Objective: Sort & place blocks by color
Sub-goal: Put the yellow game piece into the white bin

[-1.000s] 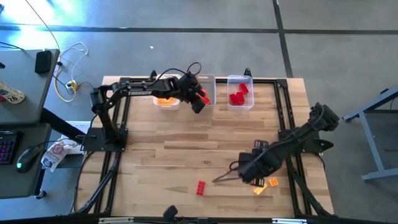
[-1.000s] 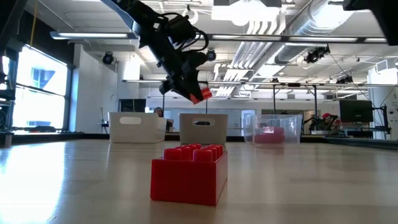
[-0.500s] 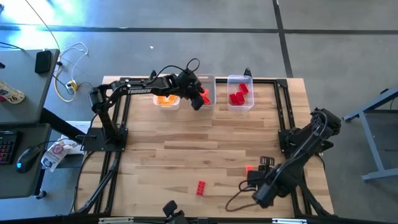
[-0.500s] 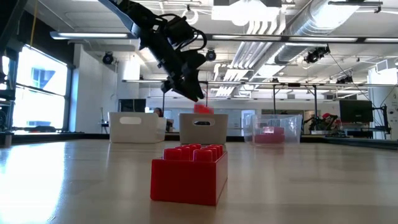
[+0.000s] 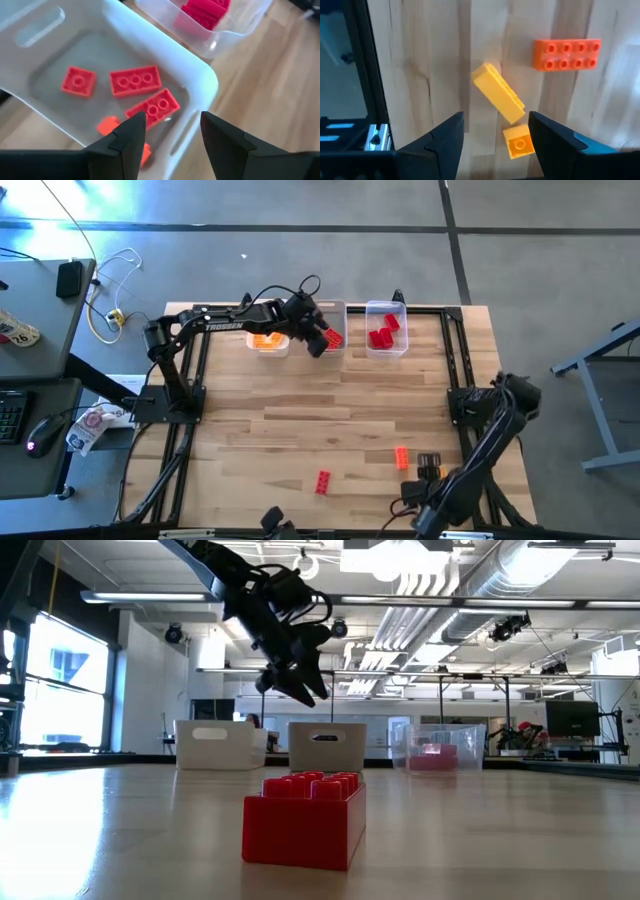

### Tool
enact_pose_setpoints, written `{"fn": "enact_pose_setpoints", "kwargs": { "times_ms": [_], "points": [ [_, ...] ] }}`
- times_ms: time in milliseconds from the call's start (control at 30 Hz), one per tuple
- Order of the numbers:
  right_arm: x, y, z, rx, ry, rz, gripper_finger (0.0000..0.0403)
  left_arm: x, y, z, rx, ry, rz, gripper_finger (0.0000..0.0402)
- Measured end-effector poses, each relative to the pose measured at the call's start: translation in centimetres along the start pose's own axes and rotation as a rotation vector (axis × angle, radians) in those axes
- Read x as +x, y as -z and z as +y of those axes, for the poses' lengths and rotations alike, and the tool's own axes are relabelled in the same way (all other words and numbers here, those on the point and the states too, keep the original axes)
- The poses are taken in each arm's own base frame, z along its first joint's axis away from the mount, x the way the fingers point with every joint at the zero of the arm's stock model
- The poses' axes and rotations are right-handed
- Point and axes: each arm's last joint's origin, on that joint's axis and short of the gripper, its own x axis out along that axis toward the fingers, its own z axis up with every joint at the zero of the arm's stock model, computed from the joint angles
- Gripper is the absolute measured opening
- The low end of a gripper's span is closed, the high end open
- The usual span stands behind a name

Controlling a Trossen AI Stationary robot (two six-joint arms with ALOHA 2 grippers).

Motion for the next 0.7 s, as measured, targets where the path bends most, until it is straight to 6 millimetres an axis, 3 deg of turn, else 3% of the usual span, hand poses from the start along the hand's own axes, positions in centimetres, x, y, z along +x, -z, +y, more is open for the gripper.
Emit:
{"fn": "enact_pose_setpoints", "kwargs": {
  "times_ms": [333,500,700],
  "points": [
    [2.7,-0.5,1.1,-0.208,0.071,0.049,0.0208,-0.3,0.7,-1.5,0.005,0.227,0.096,0.0177],
    [4.1,-1.2,1.1,-0.264,0.103,0.082,0.0208,-1.4,0.9,-3.0,0.050,0.269,0.102,0.0177],
    [5.7,-1.9,0.9,-0.327,0.120,0.140,0.0208,-4.3,0.5,-4.6,0.101,0.302,0.038,0.0177]
  ]
}}
